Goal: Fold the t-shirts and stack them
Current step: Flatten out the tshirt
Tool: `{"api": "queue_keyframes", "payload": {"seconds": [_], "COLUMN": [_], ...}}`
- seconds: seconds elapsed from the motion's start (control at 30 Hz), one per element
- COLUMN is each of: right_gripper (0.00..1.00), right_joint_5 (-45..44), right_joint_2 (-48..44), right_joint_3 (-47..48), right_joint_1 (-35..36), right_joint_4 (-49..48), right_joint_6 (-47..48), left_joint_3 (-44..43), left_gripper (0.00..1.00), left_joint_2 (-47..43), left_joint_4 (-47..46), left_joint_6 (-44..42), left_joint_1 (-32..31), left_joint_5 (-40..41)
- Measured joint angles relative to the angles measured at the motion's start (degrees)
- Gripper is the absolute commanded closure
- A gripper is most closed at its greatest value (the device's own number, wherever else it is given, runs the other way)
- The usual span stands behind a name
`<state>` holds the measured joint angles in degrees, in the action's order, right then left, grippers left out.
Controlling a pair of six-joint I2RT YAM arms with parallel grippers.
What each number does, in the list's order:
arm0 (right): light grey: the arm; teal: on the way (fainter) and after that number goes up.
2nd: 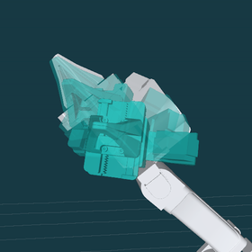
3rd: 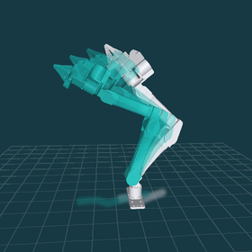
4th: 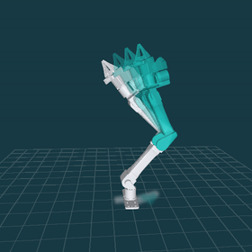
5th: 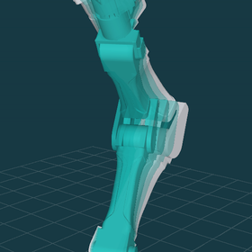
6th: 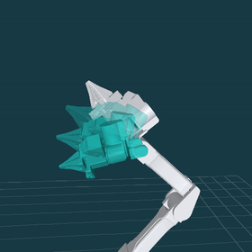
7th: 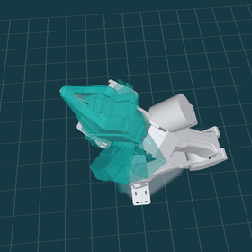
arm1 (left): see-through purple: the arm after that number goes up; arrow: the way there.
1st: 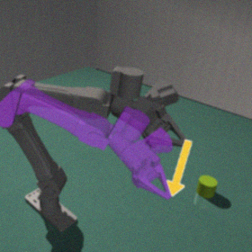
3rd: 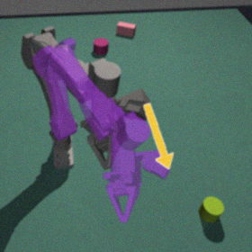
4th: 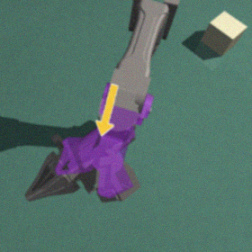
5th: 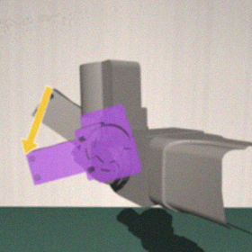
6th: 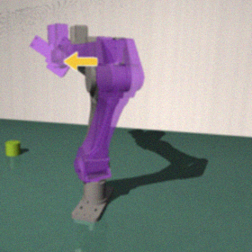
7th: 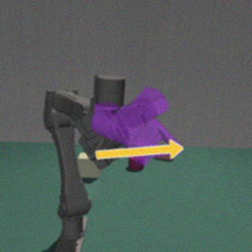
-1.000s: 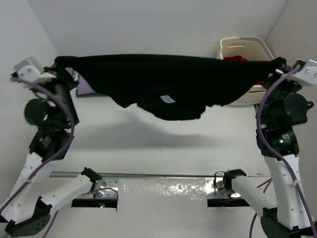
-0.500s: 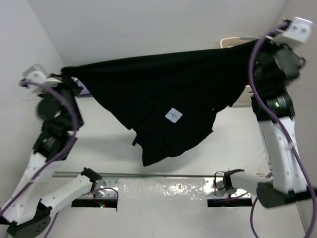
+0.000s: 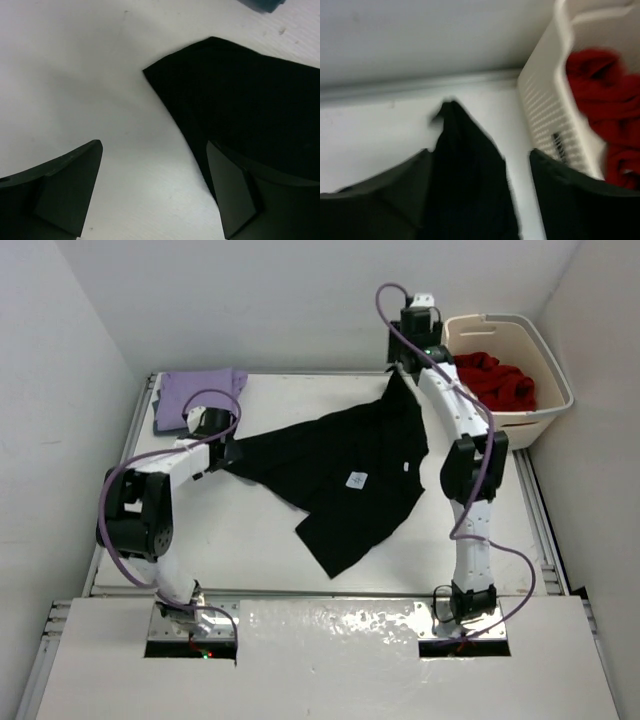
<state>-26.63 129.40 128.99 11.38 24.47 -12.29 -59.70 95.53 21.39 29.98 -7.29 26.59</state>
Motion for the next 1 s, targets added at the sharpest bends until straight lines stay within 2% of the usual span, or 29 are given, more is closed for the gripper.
{"api": "queue_keyframes", "payload": {"seconds": [0.03,0.1,0.23,0.33,0.47,0.57,0.63,0.73,0.9,0.97,1.0], "right_gripper": [0.01,0.01,0.01,0.01,0.01,0.01,0.01,0.01,0.01,0.01,0.01], "right_joint_5": [0.96,2.93,5.51,5.46,4.85,9.49,14.56,22.16,34.62,37.18,37.88], "right_joint_2": [1.77,1.92,-4.50,-13.20,-30.36,-40.76,-44.61,-44.48,-43.78,-43.04,-42.66], "right_joint_3": [-0.02,-4.55,-17.00,-25.35,-43.01,-58.47,-68.52,-79.21,-89.46,-90.53,-90.79], "right_joint_1": [0.11,0.46,1.55,4.09,10.86,15.10,15.72,16.90,19.85,20.70,21.03], "right_joint_4": [0.92,1.31,1.22,1.62,-1.53,-6.51,-8.90,-10.21,-15.82,-18.29,-19.37], "right_joint_6": [0.20,0.57,1.81,2.69,0.87,-2.89,-4.66,-5.84,-8.79,-9.27,-9.44], "left_joint_3": [-1.09,-2.16,-1.62,-1.40,-1.33,0.68,4.07,9.62,11.10,10.32,9.75], "left_gripper": [0.11,0.03,0.00,0.00,0.00,0.00,0.00,0.00,0.14,0.22,0.31], "left_joint_2": [1.16,0.46,-6.64,-11.02,-11.10,-10.14,-10.16,-10.12,-7.80,-5.90,-4.63], "left_joint_4": [0.87,0.85,-1.97,-4.44,-6.19,-7.45,-9.03,-9.94,-10.23,-10.49,-10.64], "left_joint_6": [0.26,0.50,0.24,-0.66,-3.23,-5.44,-6.19,-6.93,-7.89,-8.50,-8.85], "left_joint_1": [0.00,0.00,-0.20,-1.97,-9.20,-16.04,-19.28,-21.07,-23.12,-24.09,-24.72], "left_joint_5": [-0.74,-2.27,-6.78,-8.90,-10.60,-14.38,-18.43,-23.69,-25.68,-25.90,-26.01]}}
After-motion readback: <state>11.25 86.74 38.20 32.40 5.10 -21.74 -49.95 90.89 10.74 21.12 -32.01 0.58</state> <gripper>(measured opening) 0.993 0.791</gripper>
